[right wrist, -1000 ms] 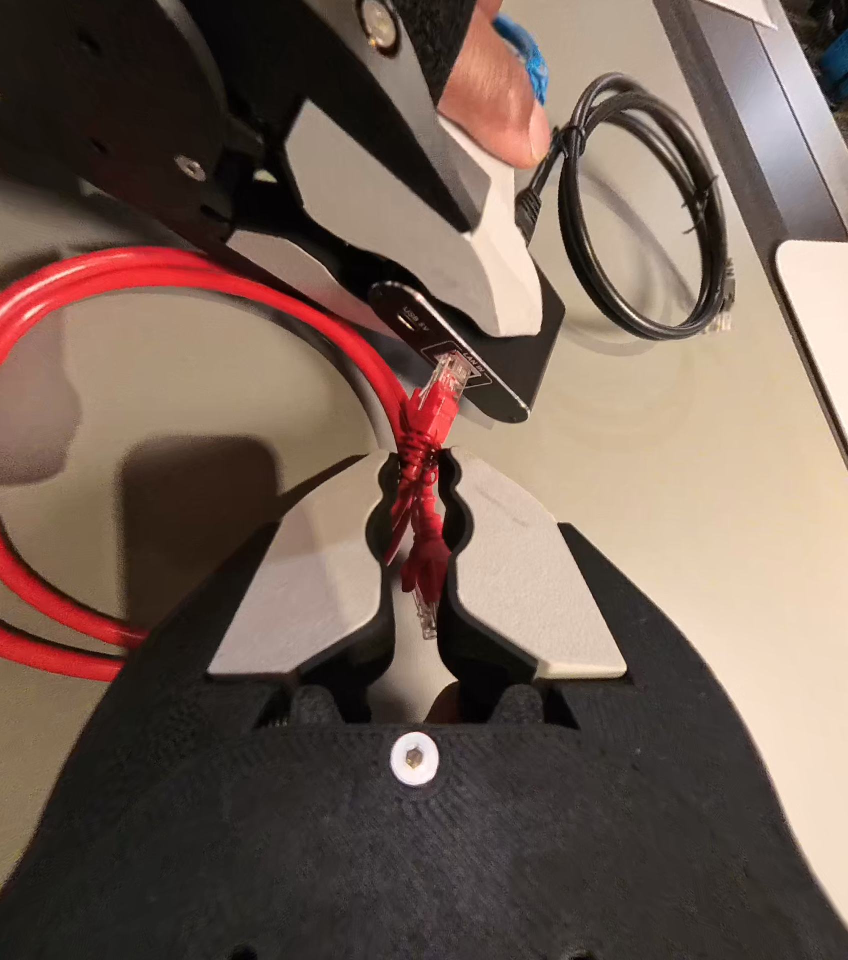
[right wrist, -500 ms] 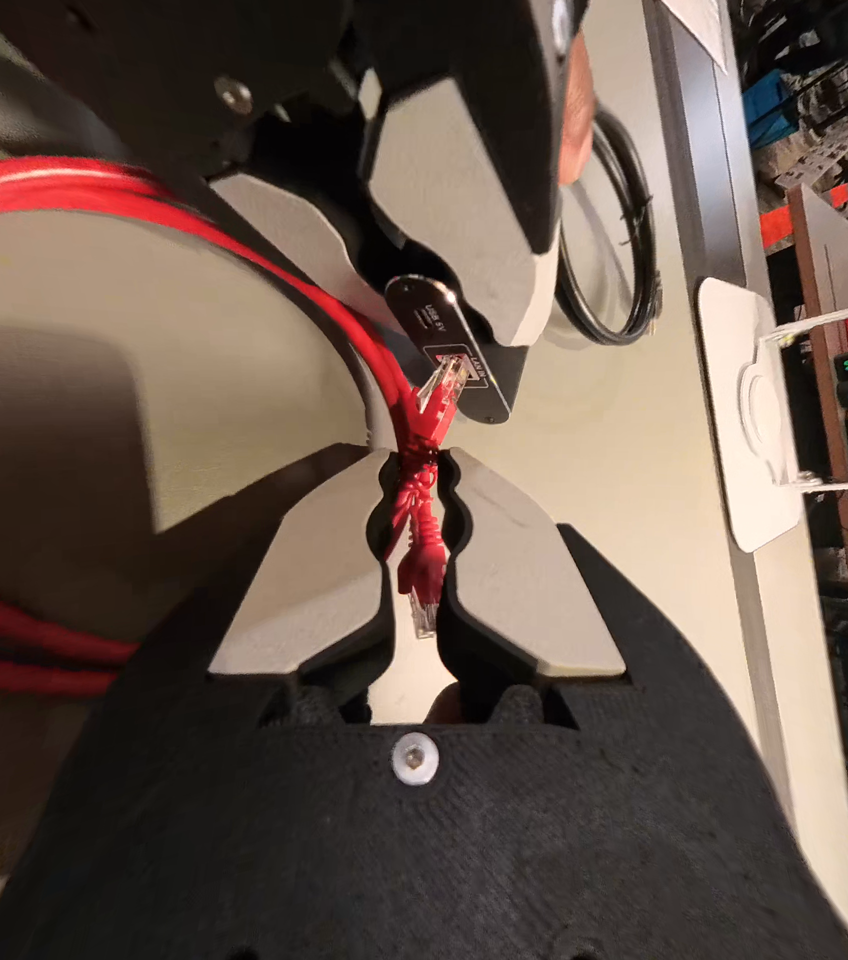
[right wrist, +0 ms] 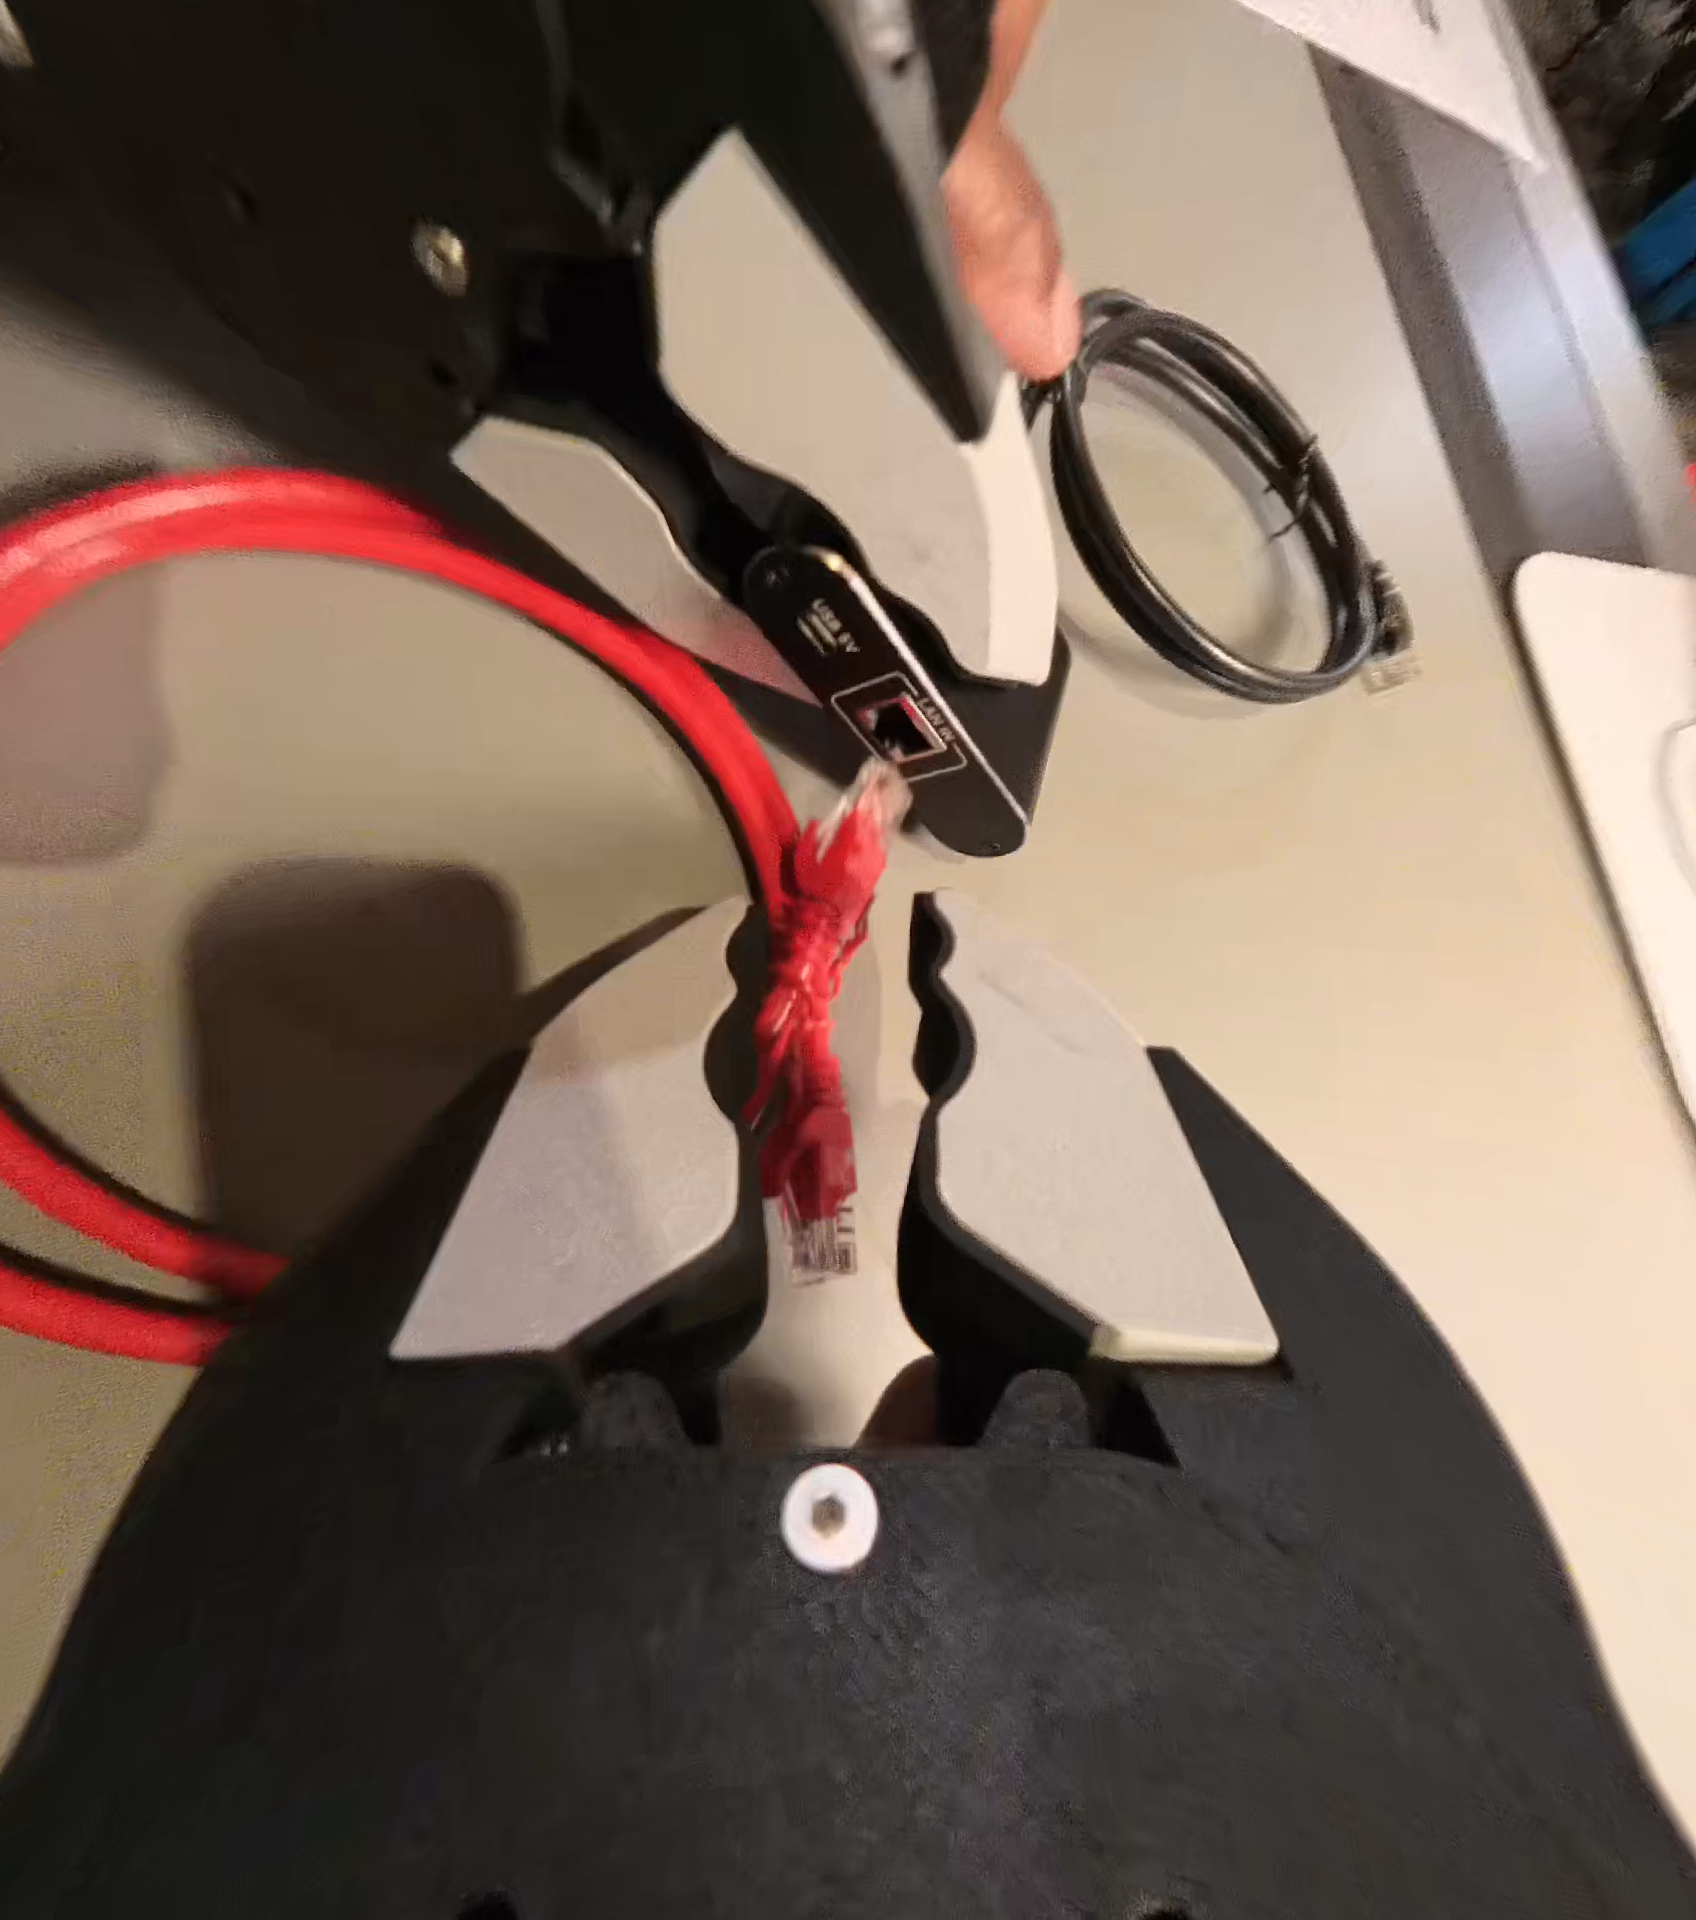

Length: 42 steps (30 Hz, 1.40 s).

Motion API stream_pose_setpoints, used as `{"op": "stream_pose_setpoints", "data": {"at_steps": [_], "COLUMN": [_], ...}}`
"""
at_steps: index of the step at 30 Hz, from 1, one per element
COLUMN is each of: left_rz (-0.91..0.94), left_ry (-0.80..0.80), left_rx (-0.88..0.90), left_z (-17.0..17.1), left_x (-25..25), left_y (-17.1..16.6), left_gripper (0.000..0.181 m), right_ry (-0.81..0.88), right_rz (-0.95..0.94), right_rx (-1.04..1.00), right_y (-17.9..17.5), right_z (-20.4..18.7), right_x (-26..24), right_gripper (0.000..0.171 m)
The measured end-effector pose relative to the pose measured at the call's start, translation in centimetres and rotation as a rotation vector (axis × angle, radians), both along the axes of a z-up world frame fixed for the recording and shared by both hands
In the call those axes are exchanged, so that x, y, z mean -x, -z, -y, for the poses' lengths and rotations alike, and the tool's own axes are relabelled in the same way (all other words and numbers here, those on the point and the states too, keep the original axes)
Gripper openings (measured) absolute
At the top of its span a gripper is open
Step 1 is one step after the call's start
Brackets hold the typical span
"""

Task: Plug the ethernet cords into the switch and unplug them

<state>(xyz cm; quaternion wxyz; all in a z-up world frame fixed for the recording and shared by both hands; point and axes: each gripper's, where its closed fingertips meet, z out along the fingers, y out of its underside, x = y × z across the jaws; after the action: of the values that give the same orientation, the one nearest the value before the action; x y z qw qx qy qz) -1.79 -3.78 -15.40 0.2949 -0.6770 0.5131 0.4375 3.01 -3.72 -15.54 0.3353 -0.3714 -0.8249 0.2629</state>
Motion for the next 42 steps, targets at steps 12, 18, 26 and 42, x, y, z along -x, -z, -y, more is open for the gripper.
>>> {"op": "stream_pose_setpoints", "data": {"at_steps": [12, 18, 26, 42], "left_rz": [-0.003, -0.033, -0.086, 0.068], "left_ry": [0.017, 0.007, -0.021, -0.028], "left_rx": [0.014, 0.014, 0.01, 0.02], "left_z": [0.0, 0.0, -0.2, -0.2], "left_x": [-0.3, -0.1, -0.1, -0.6], "left_y": [0.4, 0.2, 0.2, 0.3], "left_gripper": [0.028, 0.028, 0.028, 0.028], "right_ry": [0.129, 0.123, 0.148, 0.112], "right_rz": [0.183, 0.1, 0.066, -0.009], "right_rx": [0.198, 0.007, -0.183, -0.271], "right_y": [1.5, 1.0, 0.6, 0.3], "right_z": [0.2, 0.0, -0.1, -0.5], "right_x": [0.1, 0.4, 0.5, 0.8], "right_gripper": [0.018, 0.014, 0.013, 0.011]}}
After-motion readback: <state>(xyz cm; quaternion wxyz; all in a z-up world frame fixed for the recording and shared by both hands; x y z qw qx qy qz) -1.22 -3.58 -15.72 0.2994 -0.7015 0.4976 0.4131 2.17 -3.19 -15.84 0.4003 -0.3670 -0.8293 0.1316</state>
